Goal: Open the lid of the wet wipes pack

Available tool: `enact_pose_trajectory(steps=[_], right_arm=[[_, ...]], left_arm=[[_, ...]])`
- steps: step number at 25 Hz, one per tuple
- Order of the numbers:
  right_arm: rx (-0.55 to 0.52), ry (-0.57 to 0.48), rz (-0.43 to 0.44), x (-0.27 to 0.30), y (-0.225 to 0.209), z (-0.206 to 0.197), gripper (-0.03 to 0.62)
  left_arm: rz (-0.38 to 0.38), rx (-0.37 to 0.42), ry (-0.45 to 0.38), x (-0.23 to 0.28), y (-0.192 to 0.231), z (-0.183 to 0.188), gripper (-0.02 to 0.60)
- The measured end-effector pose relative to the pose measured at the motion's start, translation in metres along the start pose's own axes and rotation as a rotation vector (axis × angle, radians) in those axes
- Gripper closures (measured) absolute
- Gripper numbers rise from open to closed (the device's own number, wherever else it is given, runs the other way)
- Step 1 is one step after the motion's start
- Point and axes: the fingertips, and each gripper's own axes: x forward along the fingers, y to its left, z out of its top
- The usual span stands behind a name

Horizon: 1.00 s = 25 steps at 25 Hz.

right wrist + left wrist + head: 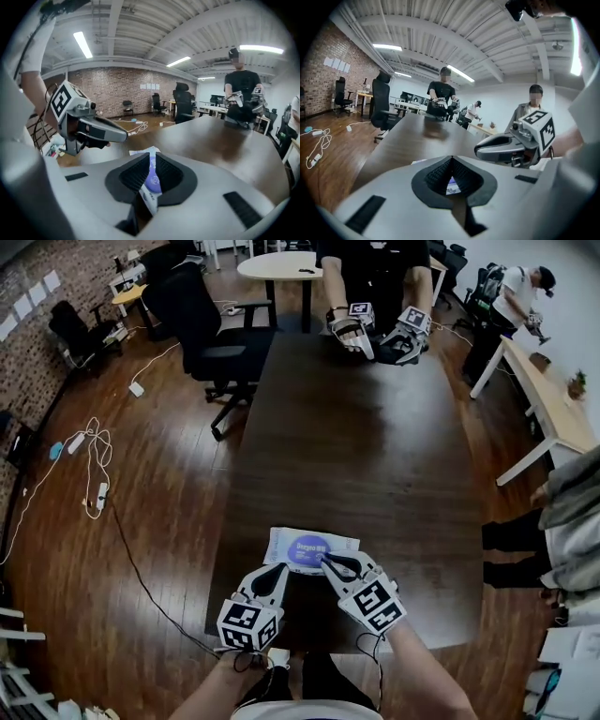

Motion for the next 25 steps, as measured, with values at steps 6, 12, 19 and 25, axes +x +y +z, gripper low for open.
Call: enact_pose_trajectory(steps=[6,12,19,25], right_arm=[[-0.202,0.185,0.132,0.044,-0.007,-0.032,0.408],[-0.293,0.269,0.21,0.07,-0.005,-0.054,0.287],[-0.334,0.335,0.239,0.088,-0.007,-0.066,0.273],[-0.284,0.348,0.283,0.096,-0.009,-0.067,0.273]], left_arm=[[0.072,-0.05,0.109,0.035,0.017,-0.039,0.581],[0.116,-0.081,0.158,0.05,0.031,-0.073,0.581],[0.124,-0.111,0.215,0.059,0.04,-0.089,0.58],[0.131,-0.124,0.256,0.063,0.047,-0.092,0.581]])
